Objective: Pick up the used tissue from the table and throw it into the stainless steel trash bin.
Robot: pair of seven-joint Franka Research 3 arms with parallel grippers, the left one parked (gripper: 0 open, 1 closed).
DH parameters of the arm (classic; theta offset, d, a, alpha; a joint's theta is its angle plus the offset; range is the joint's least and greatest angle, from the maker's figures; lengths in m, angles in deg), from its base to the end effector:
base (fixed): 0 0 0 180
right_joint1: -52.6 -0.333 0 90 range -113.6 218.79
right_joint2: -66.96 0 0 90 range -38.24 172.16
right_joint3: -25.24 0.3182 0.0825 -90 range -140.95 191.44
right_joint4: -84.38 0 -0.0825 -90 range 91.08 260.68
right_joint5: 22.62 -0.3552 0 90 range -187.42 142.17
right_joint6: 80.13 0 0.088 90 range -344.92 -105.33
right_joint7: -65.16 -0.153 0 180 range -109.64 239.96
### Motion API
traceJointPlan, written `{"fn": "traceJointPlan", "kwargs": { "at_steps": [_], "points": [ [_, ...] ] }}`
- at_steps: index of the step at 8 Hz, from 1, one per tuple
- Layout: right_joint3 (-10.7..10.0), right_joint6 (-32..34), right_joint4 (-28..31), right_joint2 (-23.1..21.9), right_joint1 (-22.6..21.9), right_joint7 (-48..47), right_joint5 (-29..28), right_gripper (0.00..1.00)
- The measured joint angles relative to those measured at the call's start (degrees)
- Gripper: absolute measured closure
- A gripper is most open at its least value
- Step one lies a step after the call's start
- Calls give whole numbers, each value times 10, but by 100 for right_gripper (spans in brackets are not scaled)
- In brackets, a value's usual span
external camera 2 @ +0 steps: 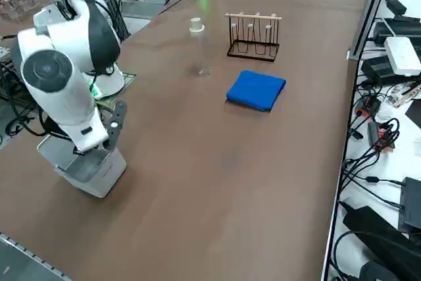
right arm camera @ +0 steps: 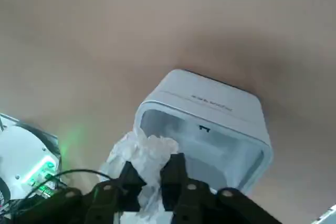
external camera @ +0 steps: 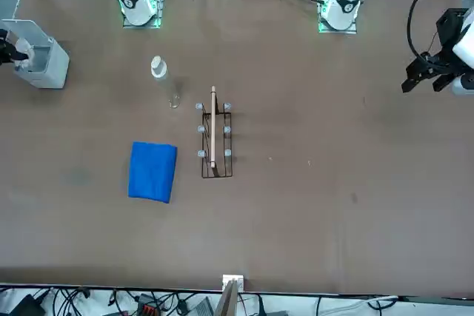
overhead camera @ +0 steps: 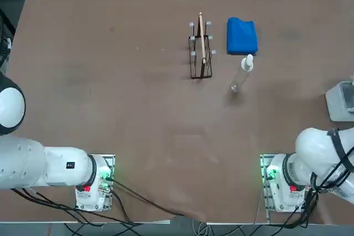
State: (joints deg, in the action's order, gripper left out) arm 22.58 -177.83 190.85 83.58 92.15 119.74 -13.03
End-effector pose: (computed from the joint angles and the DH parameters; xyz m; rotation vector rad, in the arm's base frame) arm 0.3757 -0.3712 0.3157 -2.8343 -0.3919 0.6151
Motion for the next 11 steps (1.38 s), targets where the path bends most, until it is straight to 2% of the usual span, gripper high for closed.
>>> {"fn": "traceJointPlan", "kwargs": {
  "at_steps": [4, 5, 7, 8, 9, 11],
  "points": [
    [0, -1, 0, 29, 11, 6, 12, 8],
    [0, 0, -3, 28, 12, 12, 14, 0],
    [11, 25, -39, 19, 12, 24, 10, 0],
    [28, 52, -81, 12, 11, 27, -8, 0],
    [54, 77, -133, 4, 9, 27, -28, 0],
    [99, 98, -213, -9, -17, 9, -55, 0]
  ]
}}
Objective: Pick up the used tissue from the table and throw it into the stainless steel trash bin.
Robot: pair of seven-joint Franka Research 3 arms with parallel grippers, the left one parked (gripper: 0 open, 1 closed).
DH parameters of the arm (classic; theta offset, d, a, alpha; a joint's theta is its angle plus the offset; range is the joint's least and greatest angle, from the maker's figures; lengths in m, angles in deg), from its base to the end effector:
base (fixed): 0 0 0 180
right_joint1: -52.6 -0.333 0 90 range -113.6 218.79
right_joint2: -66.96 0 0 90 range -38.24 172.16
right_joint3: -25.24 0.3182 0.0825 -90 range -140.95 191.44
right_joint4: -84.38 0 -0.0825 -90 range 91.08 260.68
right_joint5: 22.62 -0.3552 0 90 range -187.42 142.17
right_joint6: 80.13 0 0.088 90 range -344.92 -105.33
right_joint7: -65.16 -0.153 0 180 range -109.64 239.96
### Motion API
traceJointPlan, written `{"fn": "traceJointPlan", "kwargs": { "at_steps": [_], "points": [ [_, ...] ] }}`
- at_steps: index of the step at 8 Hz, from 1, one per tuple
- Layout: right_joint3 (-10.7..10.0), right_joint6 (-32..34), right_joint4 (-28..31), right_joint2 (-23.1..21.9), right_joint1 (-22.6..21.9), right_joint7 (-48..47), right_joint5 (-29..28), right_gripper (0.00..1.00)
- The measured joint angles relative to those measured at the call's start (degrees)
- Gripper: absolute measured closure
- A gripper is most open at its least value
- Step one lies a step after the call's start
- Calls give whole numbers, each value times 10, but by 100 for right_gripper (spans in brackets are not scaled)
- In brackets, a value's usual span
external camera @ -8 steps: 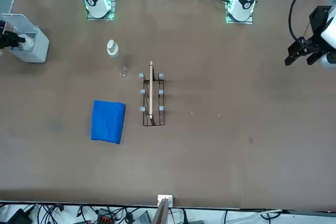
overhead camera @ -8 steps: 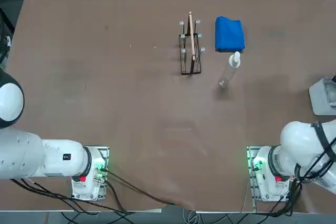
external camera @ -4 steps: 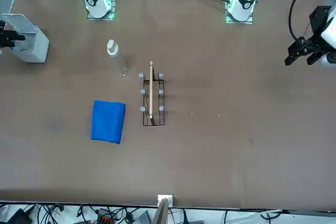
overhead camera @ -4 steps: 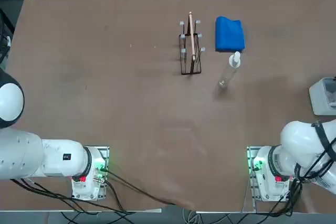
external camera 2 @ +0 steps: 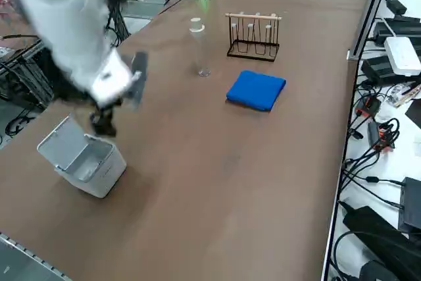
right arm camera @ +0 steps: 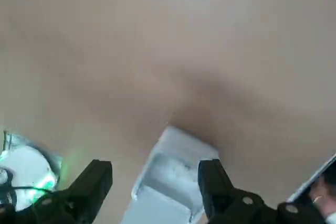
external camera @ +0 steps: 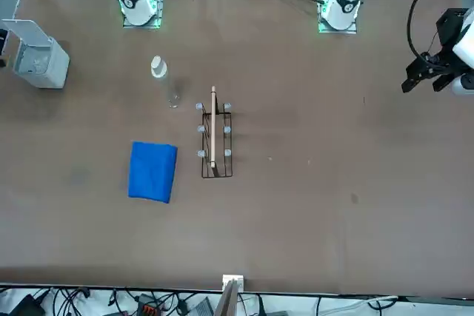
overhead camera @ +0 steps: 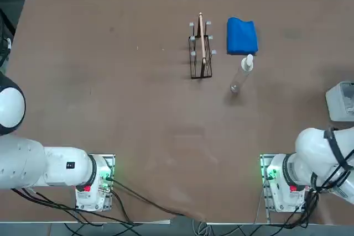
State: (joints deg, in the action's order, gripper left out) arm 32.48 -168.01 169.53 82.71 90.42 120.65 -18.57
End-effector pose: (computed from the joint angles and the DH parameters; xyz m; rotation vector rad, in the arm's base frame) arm 0.4911 -0.3113 0.4630 -2.9290 -0.6539 0.2849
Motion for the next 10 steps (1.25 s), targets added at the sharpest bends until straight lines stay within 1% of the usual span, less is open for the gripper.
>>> {"fn": "traceJointPlan", "kwargs": {
  "at_steps": [1, 2, 3, 4, 5, 6, 8, 10],
  "points": [
    [14, 1, -27, -3, -19, -34, -31, 0],
    [23, 1, -49, -3, -36, -75, -67, 0],
    [28, 0, -67, -3, -51, -120, -102, 0],
    [30, 0, -83, -3, -67, -168, -125, 0],
    [32, 1, -99, -5, -85, -215, -135, 0],
    [33, 1, -110, -11, -106, -254, -135, 0],
    [34, 6, -118, -44, -148, -317, -133, 0],
    [33, 10, -105, -82, -190, -377, -85, 0]
  ]
}}
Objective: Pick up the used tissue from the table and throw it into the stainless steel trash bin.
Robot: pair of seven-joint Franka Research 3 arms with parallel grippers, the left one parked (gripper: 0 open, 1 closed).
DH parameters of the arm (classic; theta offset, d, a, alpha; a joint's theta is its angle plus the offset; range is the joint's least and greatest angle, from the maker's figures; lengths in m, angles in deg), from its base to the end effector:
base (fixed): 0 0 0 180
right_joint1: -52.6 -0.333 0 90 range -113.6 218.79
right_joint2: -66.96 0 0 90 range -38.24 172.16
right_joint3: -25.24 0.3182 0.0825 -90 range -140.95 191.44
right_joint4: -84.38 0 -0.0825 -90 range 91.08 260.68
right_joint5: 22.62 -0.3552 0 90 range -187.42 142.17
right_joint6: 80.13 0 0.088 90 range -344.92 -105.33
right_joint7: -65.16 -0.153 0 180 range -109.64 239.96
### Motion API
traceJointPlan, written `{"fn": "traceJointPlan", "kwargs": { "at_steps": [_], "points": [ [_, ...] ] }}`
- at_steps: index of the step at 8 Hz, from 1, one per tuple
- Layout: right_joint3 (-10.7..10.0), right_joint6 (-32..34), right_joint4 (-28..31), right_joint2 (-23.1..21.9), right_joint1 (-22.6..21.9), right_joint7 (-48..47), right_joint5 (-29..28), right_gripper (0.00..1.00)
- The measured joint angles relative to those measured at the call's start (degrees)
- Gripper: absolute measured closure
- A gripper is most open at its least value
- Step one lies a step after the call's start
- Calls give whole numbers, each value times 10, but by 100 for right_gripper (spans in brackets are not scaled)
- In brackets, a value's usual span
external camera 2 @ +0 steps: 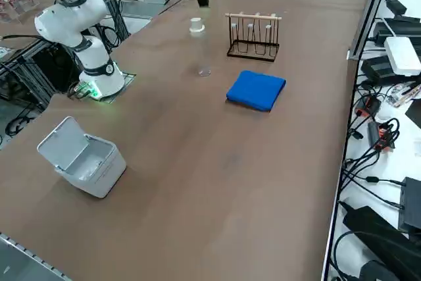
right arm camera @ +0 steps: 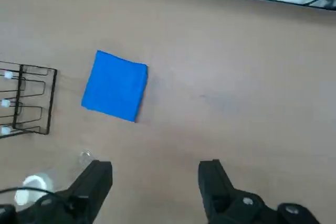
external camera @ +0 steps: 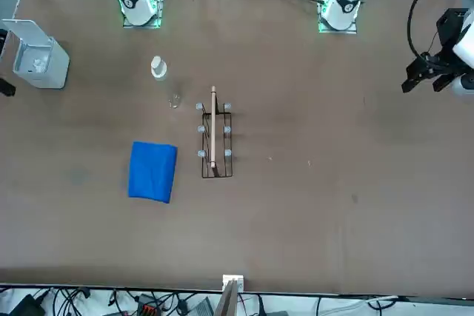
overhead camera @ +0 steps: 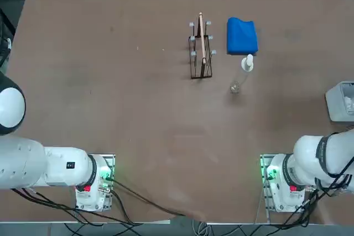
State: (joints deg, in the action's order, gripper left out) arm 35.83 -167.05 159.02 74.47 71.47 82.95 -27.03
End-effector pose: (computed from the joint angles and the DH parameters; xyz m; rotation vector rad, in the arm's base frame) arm 0.5584 -0.0770 0.6247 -3.0475 -0.2609 -0.1625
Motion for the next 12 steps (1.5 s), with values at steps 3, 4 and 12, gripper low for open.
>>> {"fn": "traceJointPlan", "kwargs": {
  "at_steps": [3, 4, 12],
  "points": [
    [-52, -2, 61, -47, -110, -112, 44, 0],
    [-63, -2, 79, -56, -135, -137, 61, 0],
    [-153, -3, 142, -110, -225, -157, 76, 0]
  ]
}}
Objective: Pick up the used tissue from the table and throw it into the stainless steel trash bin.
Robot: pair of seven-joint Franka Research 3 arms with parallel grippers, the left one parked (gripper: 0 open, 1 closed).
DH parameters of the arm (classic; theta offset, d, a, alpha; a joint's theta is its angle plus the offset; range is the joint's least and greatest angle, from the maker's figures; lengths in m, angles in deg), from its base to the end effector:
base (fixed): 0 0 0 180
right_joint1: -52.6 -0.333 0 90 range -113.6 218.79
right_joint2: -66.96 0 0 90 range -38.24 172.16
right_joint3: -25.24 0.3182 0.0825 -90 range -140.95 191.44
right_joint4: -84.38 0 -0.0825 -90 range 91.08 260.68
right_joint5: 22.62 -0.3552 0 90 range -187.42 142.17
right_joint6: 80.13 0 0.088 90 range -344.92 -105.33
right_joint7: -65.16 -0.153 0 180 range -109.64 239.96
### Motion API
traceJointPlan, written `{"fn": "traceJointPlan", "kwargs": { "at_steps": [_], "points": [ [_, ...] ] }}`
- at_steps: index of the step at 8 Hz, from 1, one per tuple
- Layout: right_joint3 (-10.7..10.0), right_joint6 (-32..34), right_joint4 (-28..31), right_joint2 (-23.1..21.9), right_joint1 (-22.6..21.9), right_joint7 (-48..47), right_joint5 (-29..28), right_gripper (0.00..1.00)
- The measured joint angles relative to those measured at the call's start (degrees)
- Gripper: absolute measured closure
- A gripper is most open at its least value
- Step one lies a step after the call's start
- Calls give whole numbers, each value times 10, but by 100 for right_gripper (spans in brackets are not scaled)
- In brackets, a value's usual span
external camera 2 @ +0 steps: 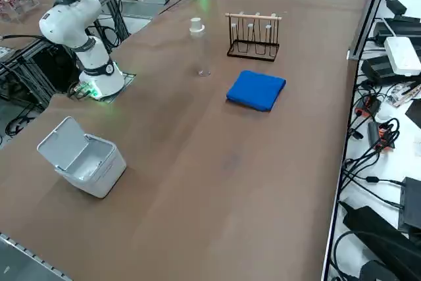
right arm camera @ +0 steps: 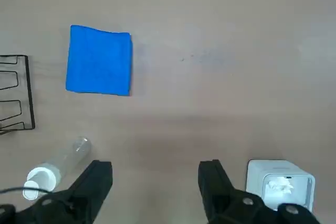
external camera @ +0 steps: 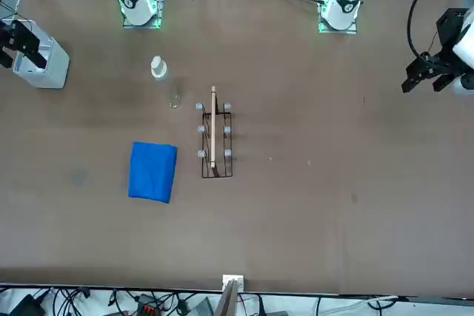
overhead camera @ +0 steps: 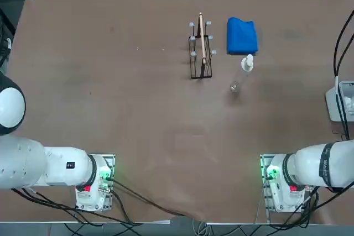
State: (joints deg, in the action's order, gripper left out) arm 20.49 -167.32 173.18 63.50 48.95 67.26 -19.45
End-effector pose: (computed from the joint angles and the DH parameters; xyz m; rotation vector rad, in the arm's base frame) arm 0.5031 -0.0197 0.6167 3.0901 0.0215 0.0474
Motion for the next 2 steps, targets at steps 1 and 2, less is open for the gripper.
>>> {"fn": "traceJointPlan", "kwargs": {
  "at_steps": [1, 2],
  "points": [
    [-1, 0, 0, 0, 0, 0, -6, 0],
    [-2, 0, 0, 0, 0, 0, -13, 0]
  ]
}}
